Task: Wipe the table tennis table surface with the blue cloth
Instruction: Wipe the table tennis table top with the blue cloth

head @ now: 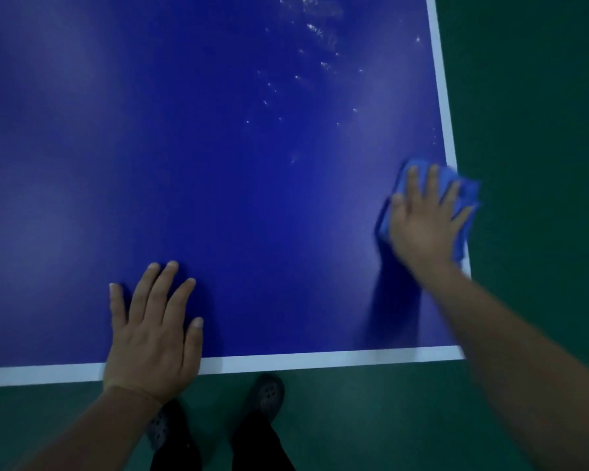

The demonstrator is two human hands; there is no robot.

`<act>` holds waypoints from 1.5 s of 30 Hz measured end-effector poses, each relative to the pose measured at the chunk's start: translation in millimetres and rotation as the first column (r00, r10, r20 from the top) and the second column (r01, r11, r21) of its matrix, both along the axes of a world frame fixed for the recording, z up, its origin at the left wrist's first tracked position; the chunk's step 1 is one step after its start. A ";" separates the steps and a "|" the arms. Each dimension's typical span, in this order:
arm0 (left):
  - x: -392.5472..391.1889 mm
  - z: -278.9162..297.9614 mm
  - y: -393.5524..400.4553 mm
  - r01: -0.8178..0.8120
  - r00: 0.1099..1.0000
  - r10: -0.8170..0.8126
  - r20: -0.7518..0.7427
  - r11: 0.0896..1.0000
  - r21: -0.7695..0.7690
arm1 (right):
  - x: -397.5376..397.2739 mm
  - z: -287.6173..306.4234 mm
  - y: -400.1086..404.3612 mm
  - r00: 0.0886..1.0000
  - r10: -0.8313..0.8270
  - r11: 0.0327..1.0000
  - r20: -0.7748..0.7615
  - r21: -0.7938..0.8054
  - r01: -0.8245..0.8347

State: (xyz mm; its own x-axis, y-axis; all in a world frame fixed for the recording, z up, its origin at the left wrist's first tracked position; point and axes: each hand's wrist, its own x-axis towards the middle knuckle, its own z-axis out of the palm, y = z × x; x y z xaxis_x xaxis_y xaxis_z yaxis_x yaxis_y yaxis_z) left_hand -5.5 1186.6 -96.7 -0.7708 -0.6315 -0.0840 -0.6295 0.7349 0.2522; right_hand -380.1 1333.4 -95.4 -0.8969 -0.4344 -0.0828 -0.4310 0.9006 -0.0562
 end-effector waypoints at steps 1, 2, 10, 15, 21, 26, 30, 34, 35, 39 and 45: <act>-0.3 0.4 0.5 -0.001 1.000 0.001 0.005 1.000 0.000 | 39.6 -1.2 5.5 0.994 0.107 0.994 -0.030 0.034 -0.106; -1.0 0.4 0.9 -0.003 1.000 0.003 0.005 1.000 0.001 | 83.3 -2.1 15.9 0.972 0.235 0.971 -0.019 0.048 -0.234; -4.0 -1.2 -0.1 -0.004 1.000 0.004 0.006 0.999 -0.033 | -14.2 -1.5 5.1 0.954 0.300 0.951 0.017 0.072 -0.300; -4.0 -0.2 0.7 0.006 0.999 -0.005 0.038 0.999 -0.033 | -65.1 -0.5 0.2 0.984 0.159 0.987 0.081 0.014 -0.161; -4.9 2.2 1.0 0.005 0.998 -0.003 0.067 0.999 -0.035 | 63.7 2.8 123.1 0.981 0.163 0.984 0.101 0.051 -0.169; -4.7 3.2 4.1 0.010 0.999 -0.008 0.043 0.999 -0.043 | 101.4 5.4 119.9 0.991 -0.022 0.995 0.132 0.101 0.008; -3.0 2.5 3.7 0.012 0.998 -0.010 0.055 0.999 -0.047 | 126.6 8.0 49.0 0.986 0.107 0.990 0.125 0.083 -0.118; -2.6 2.2 7.1 0.005 0.999 -0.004 0.033 0.999 -0.051 | 150.7 3.4 -8.4 0.905 0.403 0.912 0.138 0.028 -0.410; -1.4 2.2 4.9 -0.006 0.999 0.008 0.031 0.998 -0.056 | 153.5 1.6 -22.4 0.879 0.456 0.887 0.138 0.006 -0.461; -1.7 0.6 4.4 -0.002 1.000 0.004 0.028 0.997 -0.079 | 164.9 -5.0 -63.2 0.705 0.704 0.709 0.081 -0.036 -0.704; -10.0 0.6 16.8 -0.311 0.948 0.317 0.024 0.942 -0.127 | 144.2 -3.7 -145.6 0.132 0.990 0.136 0.053 -0.090 -0.987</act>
